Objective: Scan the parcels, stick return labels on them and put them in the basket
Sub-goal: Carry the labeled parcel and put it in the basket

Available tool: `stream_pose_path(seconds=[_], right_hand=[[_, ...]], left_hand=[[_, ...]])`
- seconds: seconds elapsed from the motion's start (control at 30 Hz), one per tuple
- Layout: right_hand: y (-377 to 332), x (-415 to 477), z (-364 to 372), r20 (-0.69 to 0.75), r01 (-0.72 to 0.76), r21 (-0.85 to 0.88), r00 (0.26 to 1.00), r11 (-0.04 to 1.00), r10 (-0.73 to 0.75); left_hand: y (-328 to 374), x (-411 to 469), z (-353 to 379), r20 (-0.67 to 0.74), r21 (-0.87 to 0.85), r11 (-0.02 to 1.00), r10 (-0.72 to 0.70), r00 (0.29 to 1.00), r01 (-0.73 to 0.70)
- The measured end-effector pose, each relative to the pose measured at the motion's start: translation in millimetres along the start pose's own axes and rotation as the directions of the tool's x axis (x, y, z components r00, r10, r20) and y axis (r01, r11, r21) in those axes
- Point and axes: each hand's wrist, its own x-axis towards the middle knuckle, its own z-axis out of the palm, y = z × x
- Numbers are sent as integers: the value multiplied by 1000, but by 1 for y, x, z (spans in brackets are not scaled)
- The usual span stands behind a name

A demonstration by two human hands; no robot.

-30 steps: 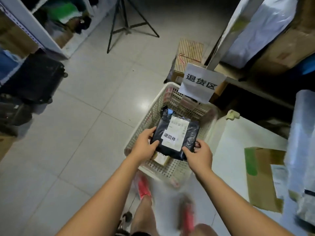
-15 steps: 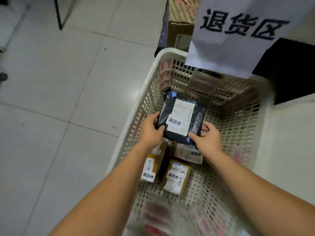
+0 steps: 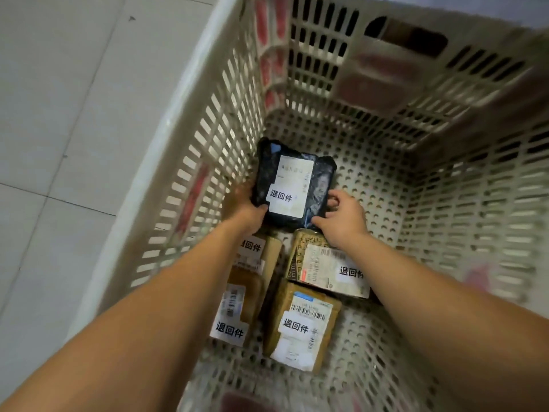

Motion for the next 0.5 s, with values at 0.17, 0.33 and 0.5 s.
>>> stream_pose_path(seconds=[0.17, 0.33, 0.5], right_hand=[[-23, -34, -32, -27, 164, -345, 983, 924, -184], [-96, -103, -103, 24, 215, -638, 965, 739, -260], [-182, -221, -193, 4, 230, -711, 946, 665, -323]], left_hand=[[18, -40, -27, 44, 186, 949, 249, 967, -253], [85, -120, -99, -5, 730, 574, 546, 838, -370], [169, -229, -188, 27, 742, 531, 586, 810, -409]])
